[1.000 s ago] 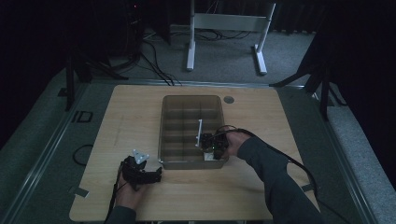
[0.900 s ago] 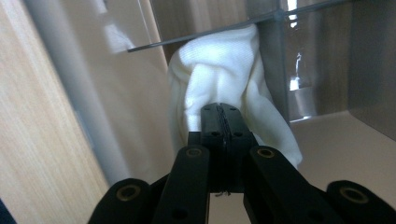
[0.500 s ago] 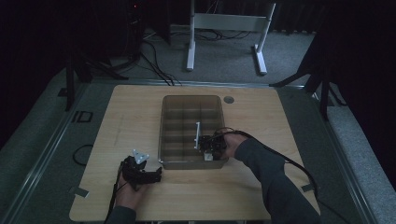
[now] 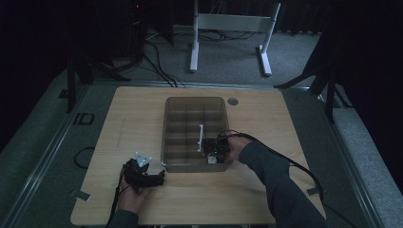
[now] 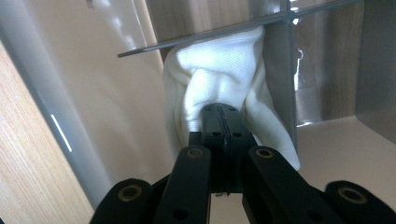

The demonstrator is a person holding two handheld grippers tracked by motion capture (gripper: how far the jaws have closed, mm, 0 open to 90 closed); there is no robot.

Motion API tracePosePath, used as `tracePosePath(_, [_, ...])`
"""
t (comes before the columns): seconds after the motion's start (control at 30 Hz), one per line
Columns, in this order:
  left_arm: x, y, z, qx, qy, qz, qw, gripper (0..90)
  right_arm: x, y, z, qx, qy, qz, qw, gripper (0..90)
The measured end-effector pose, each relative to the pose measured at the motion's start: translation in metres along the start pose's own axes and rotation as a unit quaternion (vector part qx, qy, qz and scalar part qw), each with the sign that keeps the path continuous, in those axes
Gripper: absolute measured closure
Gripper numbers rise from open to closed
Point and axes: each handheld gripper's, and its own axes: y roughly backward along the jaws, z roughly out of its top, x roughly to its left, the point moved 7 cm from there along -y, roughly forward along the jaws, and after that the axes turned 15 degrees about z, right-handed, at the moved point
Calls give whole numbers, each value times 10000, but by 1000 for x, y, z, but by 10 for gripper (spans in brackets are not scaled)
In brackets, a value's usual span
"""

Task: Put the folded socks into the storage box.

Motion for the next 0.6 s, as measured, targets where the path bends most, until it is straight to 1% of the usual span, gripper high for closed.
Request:
tracePosePath(0.03, [0,0,0,-1,2,-1,10000,10,0,0,0,-14,10,6,10000,900])
tracePosePath(0.07, [0,0,0,-1,3,-1,10000,10,0,3,-2,-103,44,89,9999,889])
tracePosePath(0.13, [0,0,0,-1,3,-1,10000,10,3,7,-3,-211,46,144,9997,863])
tracePosePath(0.17, [0,0,0,-1,3,-1,10000,10,3,7,-3,-211,46,144,9997,863])
tracePosePath(0.2, [0,0,0,-1,2,0,10000,10,5,12,-5,-317,56,189,9993,848])
tracePosePath(0.23, [0,0,0,-1,2,0,10000,10,6,14,-6,-372,88,189,9991,841])
tracePosePath(0.33, [0,0,0,-1,-11,5,10000,10,6,21,-11,-587,59,189,9981,830])
tracePosePath(0.37, [0,0,0,-1,-11,5,10000,10,6,21,-11,-587,59,189,9981,830])
tracePosePath(0.4, [0,0,0,-1,-11,5,10000,10,6,24,-12,-683,44,181,9975,830])
tracePosePath(0.43, [0,0,0,-1,-3,2,10000,10,6,29,-16,-875,1,196,9960,809])
tracePosePath(0.47, [0,0,0,-1,-3,2,10000,10,6,29,-16,-875,1,196,9960,809])
tracePosePath(0.5, [0,0,0,-1,-4,1,10000,10,6,34,-18,-1054,-25,199,9942,791])
tracePosePath(0.53, [0,0,0,-3,0,3,10000,10,6,36,-19,-1123,-32,215,9934,784])
tracePosePath(0.6, [0,0,0,-5,3,3,10000,10,7,39,-20,-1275,-26,149,9917,764])
